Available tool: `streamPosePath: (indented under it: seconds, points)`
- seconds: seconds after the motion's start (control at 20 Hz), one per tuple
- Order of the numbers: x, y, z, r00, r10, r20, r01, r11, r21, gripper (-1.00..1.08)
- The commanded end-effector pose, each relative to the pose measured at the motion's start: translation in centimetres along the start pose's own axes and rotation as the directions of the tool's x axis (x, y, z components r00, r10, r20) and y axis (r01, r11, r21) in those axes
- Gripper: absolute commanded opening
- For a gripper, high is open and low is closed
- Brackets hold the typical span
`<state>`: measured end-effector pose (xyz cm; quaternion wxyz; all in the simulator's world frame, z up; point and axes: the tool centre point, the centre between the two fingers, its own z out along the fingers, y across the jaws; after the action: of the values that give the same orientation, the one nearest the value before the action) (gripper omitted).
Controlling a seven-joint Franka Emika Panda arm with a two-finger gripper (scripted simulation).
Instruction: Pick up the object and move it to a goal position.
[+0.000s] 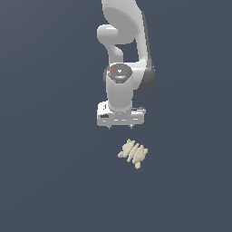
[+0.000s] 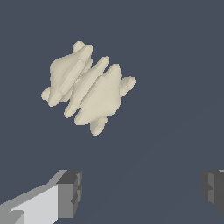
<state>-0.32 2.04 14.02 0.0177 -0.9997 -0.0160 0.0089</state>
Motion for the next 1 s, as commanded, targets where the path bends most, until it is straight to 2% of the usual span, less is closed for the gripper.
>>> streamPosePath:
  seconds: [0.0,0.2,0.45,0.7,0.95]
  points:
    - [0.1,-0.2,0.4,1.0,0.005,-0.002,-0.005,1.0,0.024,1.08]
    - [0.4,-0.7,1.3,1.0,0.018,-0.008,-0.017,0.997,0.08,1.08]
    - [0.9,-1.4,2.7,0.999,0.046,-0.021,-0.041,0.984,0.174,1.08]
    - [1.5,-2.1,4.2,0.995,0.09,-0.038,-0.076,0.957,0.281,1.08]
    - [2.2,-2.6,5.4,0.988,0.147,-0.056,-0.115,0.917,0.382,1.08]
